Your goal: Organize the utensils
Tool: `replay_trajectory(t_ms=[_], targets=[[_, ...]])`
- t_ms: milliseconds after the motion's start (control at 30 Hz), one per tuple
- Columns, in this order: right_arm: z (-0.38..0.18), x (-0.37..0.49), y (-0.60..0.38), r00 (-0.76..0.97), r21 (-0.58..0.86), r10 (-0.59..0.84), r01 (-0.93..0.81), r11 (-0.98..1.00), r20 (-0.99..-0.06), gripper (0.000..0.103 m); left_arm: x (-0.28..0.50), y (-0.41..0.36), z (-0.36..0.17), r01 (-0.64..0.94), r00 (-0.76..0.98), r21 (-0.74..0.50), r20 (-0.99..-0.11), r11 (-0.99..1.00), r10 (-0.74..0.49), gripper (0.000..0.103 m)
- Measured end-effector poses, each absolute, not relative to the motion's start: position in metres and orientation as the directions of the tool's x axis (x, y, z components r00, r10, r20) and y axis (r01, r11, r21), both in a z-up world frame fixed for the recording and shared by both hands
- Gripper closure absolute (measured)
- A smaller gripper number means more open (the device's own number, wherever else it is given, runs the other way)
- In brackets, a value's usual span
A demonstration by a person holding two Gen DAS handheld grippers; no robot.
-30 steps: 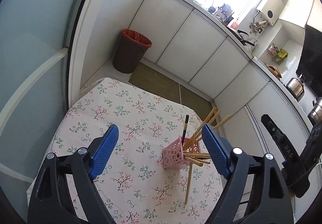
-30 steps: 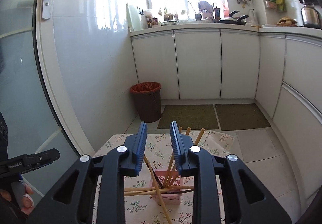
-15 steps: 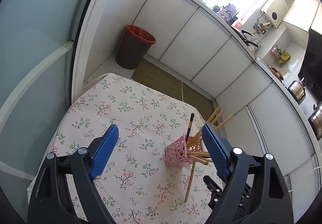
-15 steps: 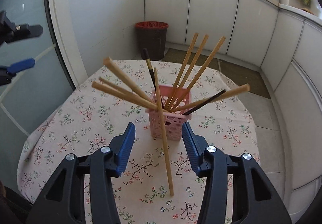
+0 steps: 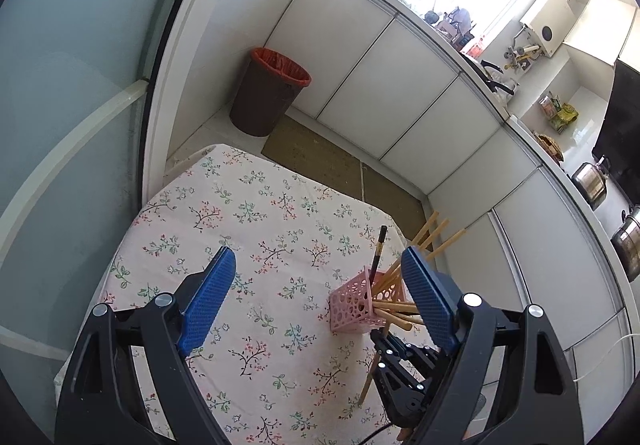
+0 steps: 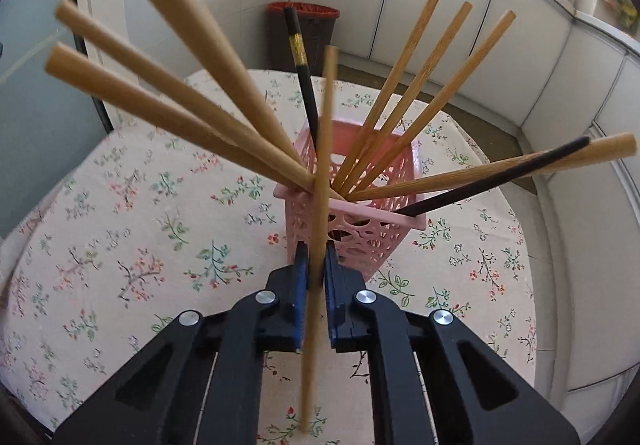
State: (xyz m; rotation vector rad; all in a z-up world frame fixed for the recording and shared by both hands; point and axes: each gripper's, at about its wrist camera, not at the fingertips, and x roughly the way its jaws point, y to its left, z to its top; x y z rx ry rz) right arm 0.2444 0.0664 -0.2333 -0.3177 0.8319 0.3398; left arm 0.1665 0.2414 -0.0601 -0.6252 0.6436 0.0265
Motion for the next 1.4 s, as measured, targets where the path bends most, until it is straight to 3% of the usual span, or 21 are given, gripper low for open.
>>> replay_trajectory(t_ms=[133, 333, 400, 567, 833, 1033, 1100, 1167, 1200, 1267, 1400], targets=[[-0.183, 0.204, 0.049, 0.706, -0.116, 0.230, -0.406, 0.906, -0.669, 0.096, 0.164, 0.247, -0.060, -0.217, 0.810, -0.557, -0.561, 0.801, -0.171, 0.022], [-0.083, 0.191, 0.027, 0.886, -0.009, 0.299, -0.323, 0.946, -0.355, 0.096, 0.164, 0.239, -0.058, -0.200, 0.811, -0.563, -0.554, 0.802, -0.187, 0.022], [-0.069, 0.203, 0.035, 0.916, -0.012, 0.277, -0.293, 0.956, -0.289, 0.095, 0.164, 0.236, -0.057, -0.195, 0.811, -0.557, -0.554, 0.807, -0.187, 0.022], [-0.083, 0.241, 0.046, 0.937, -0.013, 0.217, -0.229, 0.973, -0.273, 0.095, 0.165, 0.242, -0.060, -0.207, 0.809, -0.555, -0.561, 0.806, -0.178, 0.022], [-0.158, 0.277, 0.045, 0.927, -0.008, 0.137, -0.149, 0.989, -0.350, 0.094, 0.165, 0.250, -0.061, -0.218, 0.809, -0.559, -0.563, 0.800, -0.173, 0.020], [-0.120, 0.241, 0.029, 0.937, 0.038, 0.189, -0.186, 0.982, -0.294, 0.088, 0.160, 0.249, -0.053, -0.211, 0.825, -0.564, -0.540, 0.798, -0.163, 0.019], [-0.098, 0.217, 0.019, 0.945, 0.062, 0.205, -0.196, 0.979, -0.256, 0.076, 0.157, 0.242, -0.047, -0.196, 0.833, -0.551, -0.530, 0.811, -0.158, 0.019], [-0.077, 0.189, 0.004, 0.958, 0.093, 0.198, -0.183, 0.979, -0.206, 0.043, 0.152, 0.232, -0.036, -0.174, 0.849, -0.526, -0.509, 0.833, -0.144, 0.019], [-0.068, 0.177, -0.004, 0.965, 0.105, 0.185, -0.168, 0.980, -0.184, 0.037, 0.148, 0.225, -0.031, -0.164, 0.860, -0.509, -0.494, 0.845, -0.131, 0.017], [-0.054, 0.152, -0.020, 0.974, 0.116, 0.150, -0.131, 0.985, -0.172, 0.012, 0.138, 0.210, -0.018, -0.156, 0.883, -0.462, -0.461, 0.873, -0.086, 0.007], [-0.040, 0.123, -0.036, 0.962, 0.088, 0.114, -0.095, 0.992, -0.250, 0.007, 0.121, 0.171, 0.000, -0.156, 0.902, -0.340, -0.431, 0.928, -0.006, 0.007]])
